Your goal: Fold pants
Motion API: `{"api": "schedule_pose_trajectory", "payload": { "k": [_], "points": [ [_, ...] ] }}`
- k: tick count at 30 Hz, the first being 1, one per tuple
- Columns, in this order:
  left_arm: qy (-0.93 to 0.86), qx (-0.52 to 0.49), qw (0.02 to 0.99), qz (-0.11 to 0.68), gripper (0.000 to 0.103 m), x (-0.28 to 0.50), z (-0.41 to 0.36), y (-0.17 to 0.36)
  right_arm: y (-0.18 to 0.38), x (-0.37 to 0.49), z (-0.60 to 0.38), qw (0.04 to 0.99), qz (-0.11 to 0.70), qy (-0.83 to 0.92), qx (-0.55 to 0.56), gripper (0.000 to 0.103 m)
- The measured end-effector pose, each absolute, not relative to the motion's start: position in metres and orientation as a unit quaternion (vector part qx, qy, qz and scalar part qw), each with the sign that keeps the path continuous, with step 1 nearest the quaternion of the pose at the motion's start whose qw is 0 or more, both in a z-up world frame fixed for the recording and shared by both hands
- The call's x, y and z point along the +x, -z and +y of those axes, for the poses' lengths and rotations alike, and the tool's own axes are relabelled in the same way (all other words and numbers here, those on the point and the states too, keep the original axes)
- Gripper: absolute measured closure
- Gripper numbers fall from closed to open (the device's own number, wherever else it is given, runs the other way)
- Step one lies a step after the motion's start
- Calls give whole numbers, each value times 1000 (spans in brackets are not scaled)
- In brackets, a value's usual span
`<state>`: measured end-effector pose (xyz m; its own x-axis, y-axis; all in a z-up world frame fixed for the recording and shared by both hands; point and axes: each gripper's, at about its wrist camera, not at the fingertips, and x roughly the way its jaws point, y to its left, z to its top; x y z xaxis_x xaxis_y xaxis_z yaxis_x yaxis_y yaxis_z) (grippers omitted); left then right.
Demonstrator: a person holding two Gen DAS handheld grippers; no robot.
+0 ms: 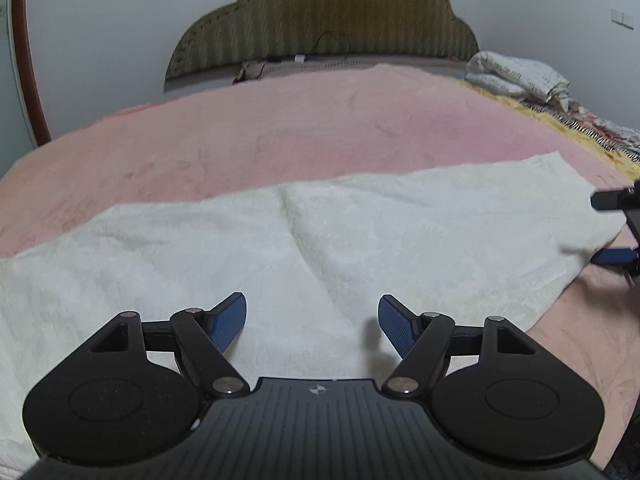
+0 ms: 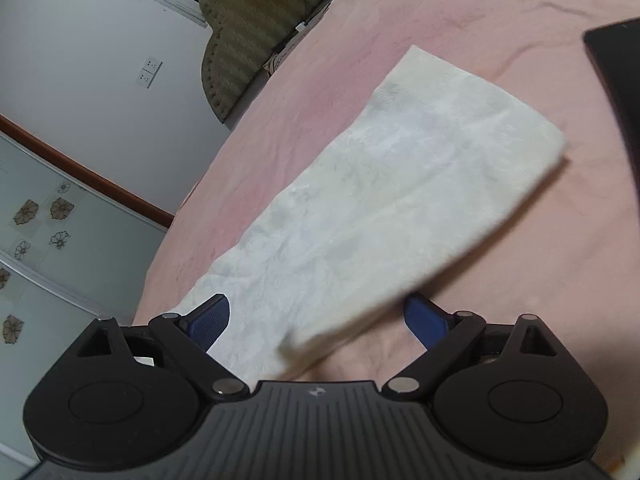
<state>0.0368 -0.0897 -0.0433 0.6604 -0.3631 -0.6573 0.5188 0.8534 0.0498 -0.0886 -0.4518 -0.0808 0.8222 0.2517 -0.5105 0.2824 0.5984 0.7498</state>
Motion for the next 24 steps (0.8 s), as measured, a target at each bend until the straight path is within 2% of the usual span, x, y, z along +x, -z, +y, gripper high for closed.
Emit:
{"api": "schedule_pose_trajectory", "payload": {
  "k": [8, 10, 12, 13, 15, 17, 24],
  "points": [
    [241, 117, 899, 346, 22, 40, -86, 53, 81, -67, -470, 874, 208, 157, 411, 10],
    [240, 120, 900, 344, 21, 40, -87, 53, 84, -61, -476, 873, 201, 167, 411, 27],
    [240, 117, 900, 344, 21, 41, -87, 52, 87, -60, -482, 869, 203, 187, 411, 77],
    [240, 113, 901, 343, 21, 42, -86, 52, 89, -61, -486, 866, 203, 189, 417, 82],
    [240, 99, 904, 340, 22, 44, -83, 50, 88, -63, -487, 870, 199, 182, 412, 86],
    [246, 61, 905, 341, 22, 49, -77, 46, 77, -62, -471, 897, 201, 175, 353, 88],
    [300, -134, 859, 393, 21, 78, -50, 43, 39, -54, -326, 976, 200, 80, -38, 88]
  ]
}}
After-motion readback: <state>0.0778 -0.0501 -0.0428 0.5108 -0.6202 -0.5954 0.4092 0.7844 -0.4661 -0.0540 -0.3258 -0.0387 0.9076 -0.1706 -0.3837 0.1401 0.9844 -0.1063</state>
